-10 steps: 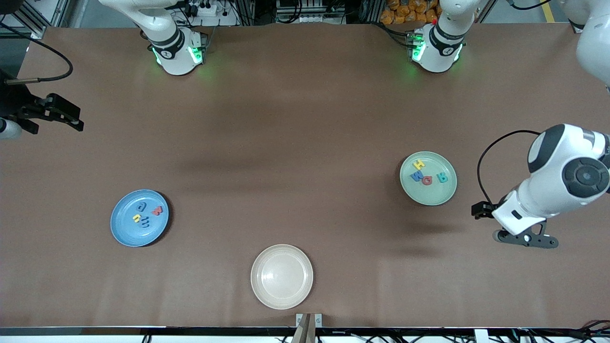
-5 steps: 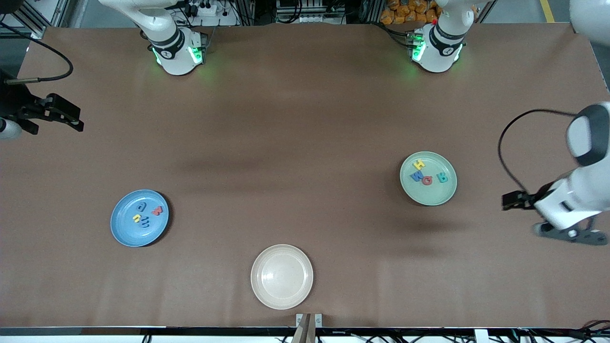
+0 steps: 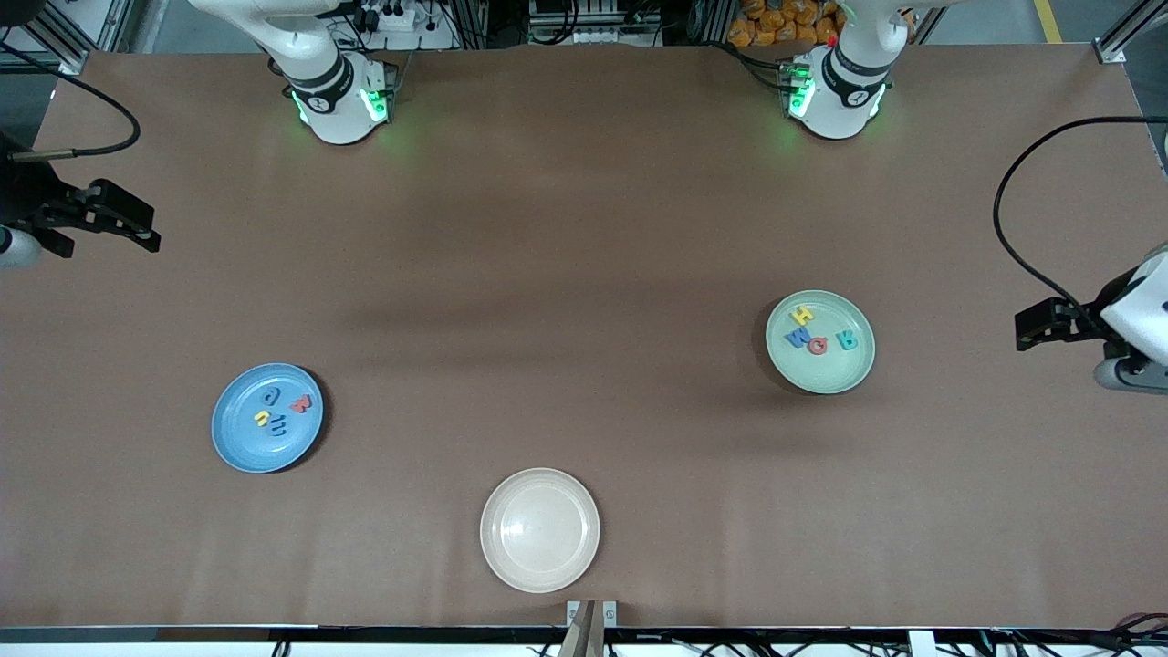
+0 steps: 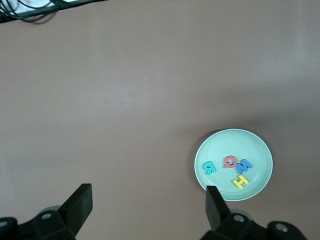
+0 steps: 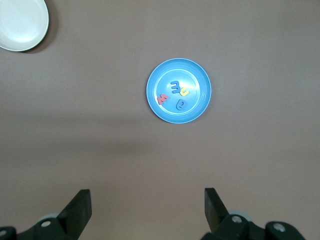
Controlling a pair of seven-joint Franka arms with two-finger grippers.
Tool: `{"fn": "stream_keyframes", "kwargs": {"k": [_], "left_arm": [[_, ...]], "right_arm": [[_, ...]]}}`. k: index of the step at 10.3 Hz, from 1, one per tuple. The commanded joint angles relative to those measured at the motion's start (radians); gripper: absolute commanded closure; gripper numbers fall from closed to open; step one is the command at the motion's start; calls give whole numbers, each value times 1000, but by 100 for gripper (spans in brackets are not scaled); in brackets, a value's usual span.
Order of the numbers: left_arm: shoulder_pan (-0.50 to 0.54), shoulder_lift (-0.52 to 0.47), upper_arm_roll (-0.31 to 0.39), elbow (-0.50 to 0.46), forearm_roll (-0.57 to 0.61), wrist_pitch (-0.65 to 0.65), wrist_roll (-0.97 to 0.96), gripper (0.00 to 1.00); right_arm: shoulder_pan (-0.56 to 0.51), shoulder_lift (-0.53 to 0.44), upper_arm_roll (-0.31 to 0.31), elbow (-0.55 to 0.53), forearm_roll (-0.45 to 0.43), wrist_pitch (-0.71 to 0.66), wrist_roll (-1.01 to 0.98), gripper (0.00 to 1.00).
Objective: Sort upper and lower case letters into plates
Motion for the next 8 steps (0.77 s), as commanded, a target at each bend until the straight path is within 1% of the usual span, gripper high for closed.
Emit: {"fn": "stream_keyframes", "kwargs": {"k": [1,2,3,4,5,8], "left_arm": [[-12,-73,38,-29,-74,-42,-30,0],[-31,-78,46,-24,-68,-55,-79,0],[-42,-81,41,-24,-87,-58,-119,0],[-44,-92,41,-24,-137,-58,-190,0],[-42,-98,41,-24,-172,-58,-223,0],[-41,-110,43,-26,-168,-61,-233,0]], "right_arm": [[-6,-14,5,-10,9,-2,6,0],[-6,-14,5,-10,9,-2,6,0],[-6,-14,5,-10,9,-2,8,0],[-6,-14,5,-10,9,-2,8,0],[-6,-13,6,-10,11,-2,8,0],[-6,-13,5,-10,11,-6,8,0]]}}
